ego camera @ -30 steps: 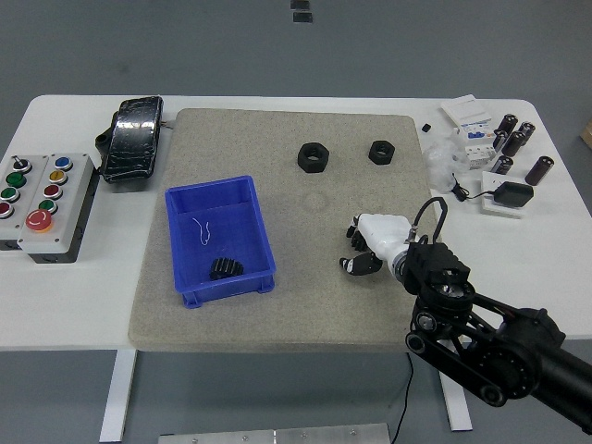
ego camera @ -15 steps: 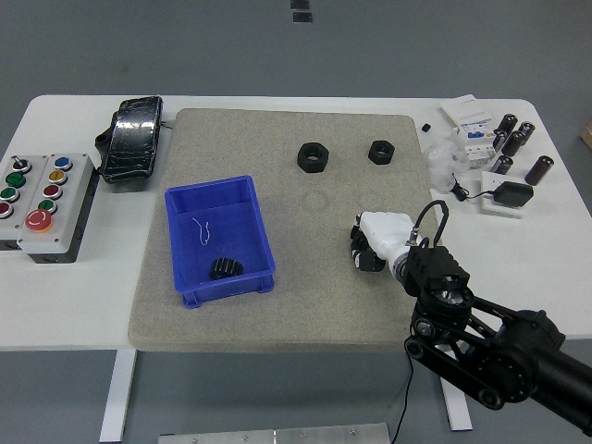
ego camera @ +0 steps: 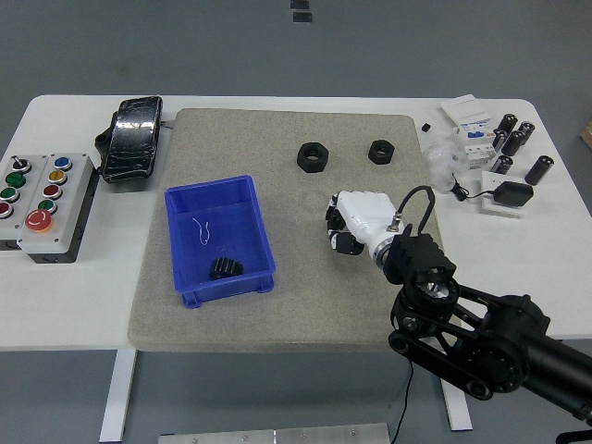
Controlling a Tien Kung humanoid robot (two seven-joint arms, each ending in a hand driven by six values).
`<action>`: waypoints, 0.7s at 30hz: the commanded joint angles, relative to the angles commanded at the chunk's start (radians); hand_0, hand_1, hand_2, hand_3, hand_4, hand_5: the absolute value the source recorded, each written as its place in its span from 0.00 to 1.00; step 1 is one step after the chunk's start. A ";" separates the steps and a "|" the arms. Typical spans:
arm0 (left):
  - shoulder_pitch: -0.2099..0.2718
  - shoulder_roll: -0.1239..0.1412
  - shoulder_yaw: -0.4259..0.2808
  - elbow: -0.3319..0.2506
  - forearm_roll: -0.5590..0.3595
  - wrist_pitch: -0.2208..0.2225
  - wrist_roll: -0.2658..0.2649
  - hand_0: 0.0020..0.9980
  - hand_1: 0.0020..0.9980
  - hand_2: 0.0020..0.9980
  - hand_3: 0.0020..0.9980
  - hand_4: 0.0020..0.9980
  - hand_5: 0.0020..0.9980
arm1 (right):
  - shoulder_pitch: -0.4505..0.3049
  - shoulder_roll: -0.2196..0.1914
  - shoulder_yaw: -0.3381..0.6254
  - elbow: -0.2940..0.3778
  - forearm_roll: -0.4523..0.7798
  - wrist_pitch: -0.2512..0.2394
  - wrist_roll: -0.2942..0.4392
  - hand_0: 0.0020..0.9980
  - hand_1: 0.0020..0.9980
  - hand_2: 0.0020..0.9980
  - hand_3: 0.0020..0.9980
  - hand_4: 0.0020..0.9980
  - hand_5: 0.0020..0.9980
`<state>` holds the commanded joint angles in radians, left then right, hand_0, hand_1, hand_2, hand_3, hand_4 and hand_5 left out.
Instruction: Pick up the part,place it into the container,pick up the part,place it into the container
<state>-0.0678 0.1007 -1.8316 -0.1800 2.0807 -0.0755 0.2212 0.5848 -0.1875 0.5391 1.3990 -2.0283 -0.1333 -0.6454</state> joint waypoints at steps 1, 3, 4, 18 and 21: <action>-0.001 0.000 0.000 0.000 0.001 -0.001 0.000 0.66 0.59 0.56 0.63 0.67 0.46 | 0.023 0.019 -0.024 0.004 0.025 -0.025 0.000 0.15 0.36 0.45 0.46 0.18 0.00; -0.002 0.000 0.002 0.000 0.001 -0.002 0.001 0.66 0.59 0.56 0.63 0.67 0.47 | 0.057 0.052 -0.062 0.008 0.066 -0.065 0.024 0.15 0.37 0.47 0.47 0.21 0.00; -0.003 -0.001 0.003 0.000 0.000 -0.002 0.001 0.66 0.59 0.56 0.63 0.67 0.47 | 0.075 0.071 -0.085 0.011 0.091 -0.089 0.044 0.15 0.37 0.47 0.47 0.21 0.00; -0.005 -0.006 -0.019 0.000 0.034 -0.021 0.018 0.66 0.59 0.56 0.63 0.67 0.47 | 0.156 0.157 -0.239 0.018 0.345 -0.153 0.191 0.21 0.47 0.68 0.76 0.24 0.12; -0.006 -0.004 -0.019 0.000 0.033 -0.017 0.016 0.66 0.59 0.56 0.63 0.67 0.48 | 0.156 0.157 -0.233 0.012 0.313 -0.154 0.159 0.15 0.40 0.69 0.83 0.53 0.23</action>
<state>-0.0743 0.0965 -1.8507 -0.1800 2.1135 -0.0920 0.2370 0.7405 -0.0304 0.3065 1.4107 -1.7157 -0.2870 -0.4859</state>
